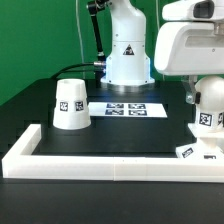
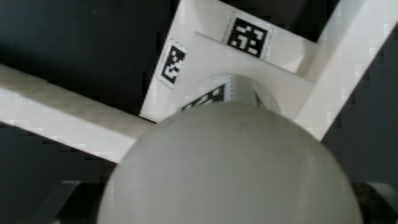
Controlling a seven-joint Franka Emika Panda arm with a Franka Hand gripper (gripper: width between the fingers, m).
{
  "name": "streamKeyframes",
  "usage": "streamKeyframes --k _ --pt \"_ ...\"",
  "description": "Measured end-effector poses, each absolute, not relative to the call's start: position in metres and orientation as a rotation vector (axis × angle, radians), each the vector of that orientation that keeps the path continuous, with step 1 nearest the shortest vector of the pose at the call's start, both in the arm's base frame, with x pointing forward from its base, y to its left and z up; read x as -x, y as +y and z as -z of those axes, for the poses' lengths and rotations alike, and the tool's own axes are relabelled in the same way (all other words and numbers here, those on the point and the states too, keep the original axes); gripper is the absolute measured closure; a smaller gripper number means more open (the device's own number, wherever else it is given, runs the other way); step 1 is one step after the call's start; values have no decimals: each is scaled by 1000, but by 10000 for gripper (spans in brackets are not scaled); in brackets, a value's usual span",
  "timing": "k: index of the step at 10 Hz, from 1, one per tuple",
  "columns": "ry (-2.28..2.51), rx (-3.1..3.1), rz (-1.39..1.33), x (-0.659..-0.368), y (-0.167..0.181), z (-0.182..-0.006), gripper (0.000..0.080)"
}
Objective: Assemble lamp
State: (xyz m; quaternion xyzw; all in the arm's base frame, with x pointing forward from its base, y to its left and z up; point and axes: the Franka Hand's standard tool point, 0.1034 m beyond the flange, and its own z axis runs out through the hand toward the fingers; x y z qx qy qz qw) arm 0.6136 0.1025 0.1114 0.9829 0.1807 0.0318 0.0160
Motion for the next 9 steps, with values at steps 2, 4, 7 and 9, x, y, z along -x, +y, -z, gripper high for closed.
streamKeyframes --k 2,4,7,9 --pt "238 -3107 -103 -614 100 -112 220" --pt "-9 -3124 -103 -614 98 -112 220" --pt "-306 -3115 -105 -614 97 -111 220" --pt "-526 -3089 -105 -614 96 -111 220"
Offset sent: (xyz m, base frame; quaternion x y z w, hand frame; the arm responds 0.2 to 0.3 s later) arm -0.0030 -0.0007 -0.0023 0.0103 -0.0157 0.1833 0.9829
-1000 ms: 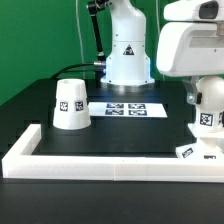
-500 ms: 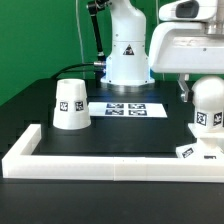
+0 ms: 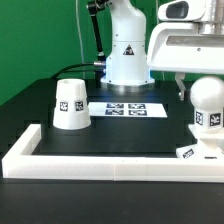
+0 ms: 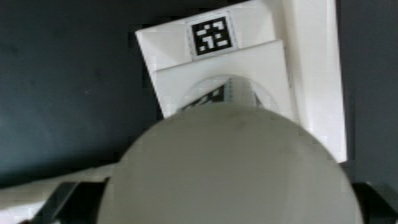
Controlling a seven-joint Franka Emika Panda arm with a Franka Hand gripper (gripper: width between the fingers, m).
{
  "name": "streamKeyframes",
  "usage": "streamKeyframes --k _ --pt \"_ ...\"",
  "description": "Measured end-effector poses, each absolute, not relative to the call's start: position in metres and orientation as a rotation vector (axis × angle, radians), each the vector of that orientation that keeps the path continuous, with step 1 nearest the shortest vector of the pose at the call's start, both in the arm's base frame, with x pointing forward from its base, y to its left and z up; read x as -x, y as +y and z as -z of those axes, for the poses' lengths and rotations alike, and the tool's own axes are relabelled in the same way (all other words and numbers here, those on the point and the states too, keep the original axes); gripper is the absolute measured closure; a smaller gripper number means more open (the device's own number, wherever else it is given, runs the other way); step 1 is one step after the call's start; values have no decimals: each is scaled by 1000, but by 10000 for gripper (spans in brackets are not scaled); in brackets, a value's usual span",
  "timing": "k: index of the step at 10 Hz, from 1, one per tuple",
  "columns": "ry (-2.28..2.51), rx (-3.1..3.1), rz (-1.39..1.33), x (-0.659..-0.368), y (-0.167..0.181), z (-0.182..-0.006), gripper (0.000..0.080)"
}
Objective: Assemble lamp
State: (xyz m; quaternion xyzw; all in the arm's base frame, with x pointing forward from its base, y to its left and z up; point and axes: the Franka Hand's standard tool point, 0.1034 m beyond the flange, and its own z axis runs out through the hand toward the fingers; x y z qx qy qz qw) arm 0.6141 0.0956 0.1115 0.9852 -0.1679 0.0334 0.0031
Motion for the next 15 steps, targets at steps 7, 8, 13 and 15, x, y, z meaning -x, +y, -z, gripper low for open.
streamKeyframes --k 7,8,13,15 --pt "-1538 -2774 -3 -605 101 -111 220" --pt "-1671 -2706 16 -605 100 -111 220" --pt "-2108 -2425 86 -605 99 -110 219" --pt "-2219 -2333 104 -605 102 -110 210"
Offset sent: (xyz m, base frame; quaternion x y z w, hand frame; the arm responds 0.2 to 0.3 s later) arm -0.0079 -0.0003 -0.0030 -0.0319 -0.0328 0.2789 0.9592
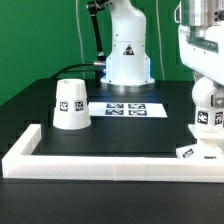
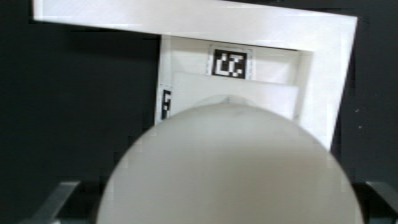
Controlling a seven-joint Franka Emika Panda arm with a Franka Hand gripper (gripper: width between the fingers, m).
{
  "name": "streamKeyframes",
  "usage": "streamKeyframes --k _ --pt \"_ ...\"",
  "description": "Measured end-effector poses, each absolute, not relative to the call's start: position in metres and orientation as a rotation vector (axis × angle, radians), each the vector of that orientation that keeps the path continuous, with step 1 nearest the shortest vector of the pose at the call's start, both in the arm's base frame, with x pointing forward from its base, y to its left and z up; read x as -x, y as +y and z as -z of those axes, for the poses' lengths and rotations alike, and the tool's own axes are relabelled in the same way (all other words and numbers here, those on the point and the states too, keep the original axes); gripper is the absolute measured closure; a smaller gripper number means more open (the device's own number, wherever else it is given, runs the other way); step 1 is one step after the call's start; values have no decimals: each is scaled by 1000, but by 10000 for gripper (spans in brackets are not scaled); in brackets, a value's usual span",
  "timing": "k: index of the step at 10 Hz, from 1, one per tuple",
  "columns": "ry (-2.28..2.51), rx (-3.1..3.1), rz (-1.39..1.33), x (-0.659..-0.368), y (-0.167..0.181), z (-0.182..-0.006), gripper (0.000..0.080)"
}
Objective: Assemble lamp
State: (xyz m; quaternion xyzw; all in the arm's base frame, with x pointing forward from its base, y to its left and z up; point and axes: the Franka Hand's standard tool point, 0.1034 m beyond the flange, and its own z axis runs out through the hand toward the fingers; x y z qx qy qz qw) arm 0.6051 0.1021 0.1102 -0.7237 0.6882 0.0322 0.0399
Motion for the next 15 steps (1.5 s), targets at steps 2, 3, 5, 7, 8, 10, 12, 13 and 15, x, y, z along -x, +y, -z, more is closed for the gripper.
streamKeyframes --k 2,3,5,7,8,10,12,13,15 --pt "2093 2233 -98 -605 103 -110 121" --pt "2041 2279 -96 -605 103 -110 121" --pt "1931 2370 -90 -605 102 -110 101" --pt "1667 2557 -75 -605 103 -110 101" --pt "1542 2632 -70 -605 104 -110 101" --pt "1277 2766 -56 -604 110 -110 101" --pt "1016 2869 -42 -604 110 -110 101" --pt "890 2910 -35 -604 110 -110 101" --pt "632 2975 -23 -604 111 -110 101"
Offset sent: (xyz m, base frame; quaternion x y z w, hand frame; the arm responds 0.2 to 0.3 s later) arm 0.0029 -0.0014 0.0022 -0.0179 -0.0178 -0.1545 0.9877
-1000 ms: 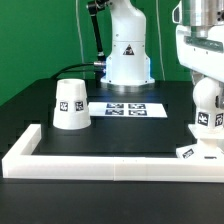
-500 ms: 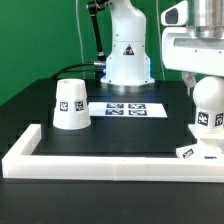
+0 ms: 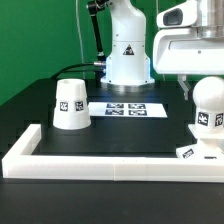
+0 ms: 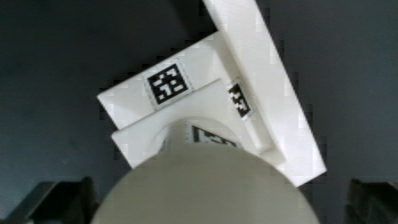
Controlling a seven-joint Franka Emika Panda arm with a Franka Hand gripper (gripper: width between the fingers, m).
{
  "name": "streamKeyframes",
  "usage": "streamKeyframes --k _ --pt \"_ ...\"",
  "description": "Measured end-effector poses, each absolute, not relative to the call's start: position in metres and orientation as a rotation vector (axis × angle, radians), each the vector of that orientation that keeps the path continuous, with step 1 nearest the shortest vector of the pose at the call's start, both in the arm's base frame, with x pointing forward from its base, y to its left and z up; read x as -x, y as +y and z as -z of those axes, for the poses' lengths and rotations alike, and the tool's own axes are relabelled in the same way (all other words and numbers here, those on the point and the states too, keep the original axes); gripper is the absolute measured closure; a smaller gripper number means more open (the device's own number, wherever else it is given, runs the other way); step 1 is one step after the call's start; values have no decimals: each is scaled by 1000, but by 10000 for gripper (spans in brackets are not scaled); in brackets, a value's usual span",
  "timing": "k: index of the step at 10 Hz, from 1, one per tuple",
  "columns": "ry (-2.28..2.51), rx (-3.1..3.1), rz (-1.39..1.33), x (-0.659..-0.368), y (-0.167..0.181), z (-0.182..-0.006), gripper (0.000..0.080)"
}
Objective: Assemble lamp
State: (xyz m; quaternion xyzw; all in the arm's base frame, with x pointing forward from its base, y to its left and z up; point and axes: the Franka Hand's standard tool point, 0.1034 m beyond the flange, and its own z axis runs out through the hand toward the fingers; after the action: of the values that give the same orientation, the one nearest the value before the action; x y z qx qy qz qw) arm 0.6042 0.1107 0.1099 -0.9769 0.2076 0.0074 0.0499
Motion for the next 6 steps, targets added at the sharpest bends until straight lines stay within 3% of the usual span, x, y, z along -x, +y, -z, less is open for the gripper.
streamKeyframes --k 6 --pt "-191 3064 19 -606 108 -111 101"
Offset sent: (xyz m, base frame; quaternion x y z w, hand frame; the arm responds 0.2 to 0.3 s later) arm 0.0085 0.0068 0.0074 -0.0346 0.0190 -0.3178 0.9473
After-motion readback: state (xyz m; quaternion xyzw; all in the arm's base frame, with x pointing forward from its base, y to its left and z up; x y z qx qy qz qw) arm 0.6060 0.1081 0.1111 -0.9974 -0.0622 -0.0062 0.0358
